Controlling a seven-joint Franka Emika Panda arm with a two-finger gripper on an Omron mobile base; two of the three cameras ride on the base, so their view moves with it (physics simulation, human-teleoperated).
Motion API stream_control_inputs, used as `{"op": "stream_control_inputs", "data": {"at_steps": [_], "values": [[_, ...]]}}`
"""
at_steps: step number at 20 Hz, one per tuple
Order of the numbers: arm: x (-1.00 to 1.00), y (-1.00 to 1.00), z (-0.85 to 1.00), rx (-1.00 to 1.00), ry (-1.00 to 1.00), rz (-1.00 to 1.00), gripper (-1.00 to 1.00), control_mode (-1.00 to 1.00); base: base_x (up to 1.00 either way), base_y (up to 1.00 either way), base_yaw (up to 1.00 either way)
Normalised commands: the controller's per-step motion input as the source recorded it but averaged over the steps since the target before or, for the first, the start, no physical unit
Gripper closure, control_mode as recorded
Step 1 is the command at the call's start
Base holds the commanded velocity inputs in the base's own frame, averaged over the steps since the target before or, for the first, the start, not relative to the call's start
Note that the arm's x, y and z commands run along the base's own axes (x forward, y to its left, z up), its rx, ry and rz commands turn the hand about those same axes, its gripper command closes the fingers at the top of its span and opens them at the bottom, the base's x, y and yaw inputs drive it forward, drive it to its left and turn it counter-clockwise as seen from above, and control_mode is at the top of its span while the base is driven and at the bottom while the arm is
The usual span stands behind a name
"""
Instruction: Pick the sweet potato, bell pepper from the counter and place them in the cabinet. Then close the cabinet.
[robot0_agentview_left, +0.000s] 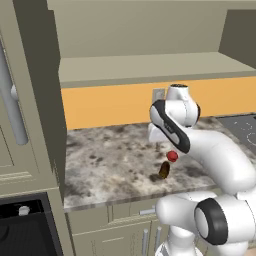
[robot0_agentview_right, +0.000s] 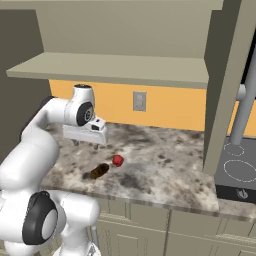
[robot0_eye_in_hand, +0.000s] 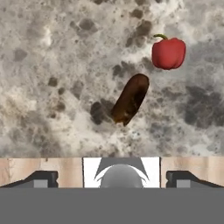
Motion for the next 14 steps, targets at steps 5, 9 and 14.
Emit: {"op": "stream_control_inputs", "data": {"at_steps": [5,9,14], "values": [[0.06,0.0,-0.62,0.01,0.06,-0.07,-1.0,-1.0,0.0,0.0,0.0],[0.09,0.0,-0.51,0.0,0.01,-0.09,-1.0,-1.0,0.0,0.0,0.0],[0.0,0.0,-0.39,0.0,0.0,-0.1,-1.0,-1.0,0.0,0.0,0.0]]}}
